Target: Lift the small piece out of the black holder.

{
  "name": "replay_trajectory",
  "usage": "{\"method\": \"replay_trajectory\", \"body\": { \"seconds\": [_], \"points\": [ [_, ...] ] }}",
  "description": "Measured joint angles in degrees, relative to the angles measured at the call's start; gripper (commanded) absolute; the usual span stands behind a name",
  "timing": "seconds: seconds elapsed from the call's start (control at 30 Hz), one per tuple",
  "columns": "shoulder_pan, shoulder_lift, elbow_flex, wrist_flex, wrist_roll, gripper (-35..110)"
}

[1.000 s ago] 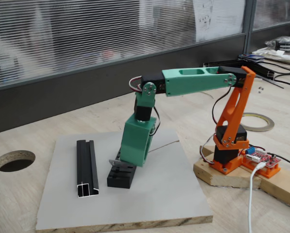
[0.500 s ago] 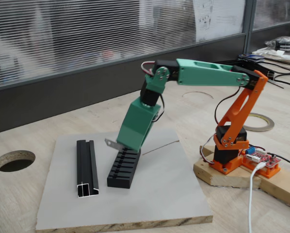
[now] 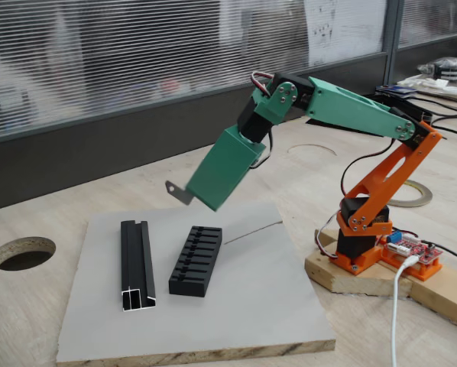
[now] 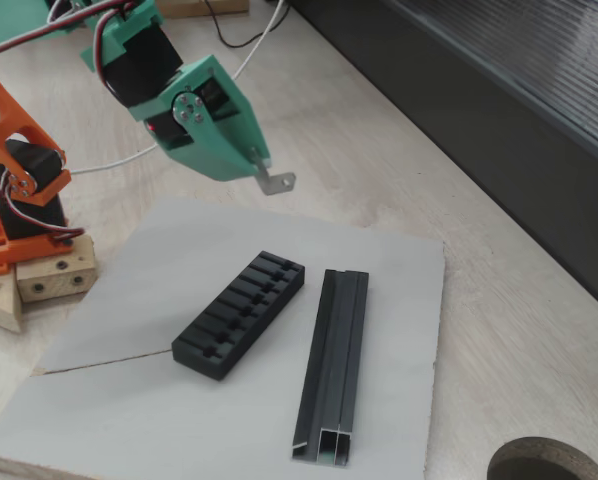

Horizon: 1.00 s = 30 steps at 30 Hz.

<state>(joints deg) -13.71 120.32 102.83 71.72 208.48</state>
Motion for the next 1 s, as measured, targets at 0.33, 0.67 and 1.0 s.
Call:
{"method": "replay_trajectory", "body": {
  "seconds": [0.33,0.67,1.0],
  "points": [
    [8.79,0.00,-9.58,0.18,0.00,3],
    [8.79,0.00,-9.58,0.18,0.00,3],
    [8.79,0.09,-9.58,0.18,0.00,3]
  ]
}}
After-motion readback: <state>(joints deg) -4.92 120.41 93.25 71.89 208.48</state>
